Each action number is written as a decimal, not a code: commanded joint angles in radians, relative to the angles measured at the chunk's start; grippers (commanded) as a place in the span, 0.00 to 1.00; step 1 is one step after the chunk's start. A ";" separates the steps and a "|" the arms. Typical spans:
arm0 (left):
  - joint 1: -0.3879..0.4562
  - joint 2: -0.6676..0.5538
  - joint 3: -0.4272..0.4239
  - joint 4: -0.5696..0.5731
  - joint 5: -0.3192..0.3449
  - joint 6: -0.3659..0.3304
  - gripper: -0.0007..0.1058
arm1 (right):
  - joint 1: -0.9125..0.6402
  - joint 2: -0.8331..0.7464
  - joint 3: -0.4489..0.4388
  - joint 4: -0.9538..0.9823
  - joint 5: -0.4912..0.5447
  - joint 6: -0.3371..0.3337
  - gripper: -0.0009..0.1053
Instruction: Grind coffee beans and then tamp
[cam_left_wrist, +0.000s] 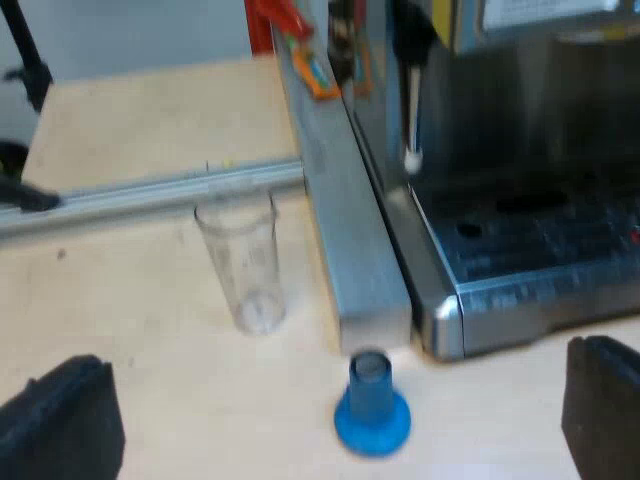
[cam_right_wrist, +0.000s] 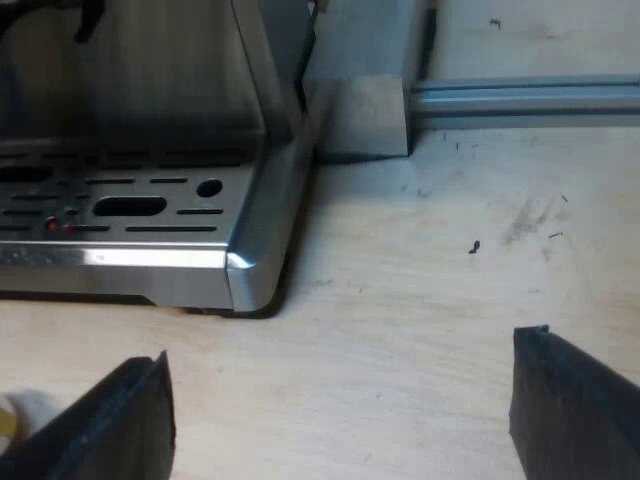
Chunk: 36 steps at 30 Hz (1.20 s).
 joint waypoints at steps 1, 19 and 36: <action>-0.002 -0.139 0.041 -0.079 -0.014 -0.013 0.85 | 0.001 -0.045 0.030 -0.021 -0.005 -0.004 0.67; -0.002 -0.139 0.164 -0.119 -0.009 -0.013 0.85 | 0.001 -0.045 0.152 -0.029 -0.054 -0.004 0.67; -0.002 -0.139 0.164 -0.119 -0.009 -0.012 0.85 | 0.001 -0.045 0.151 -0.030 -0.050 0.019 0.67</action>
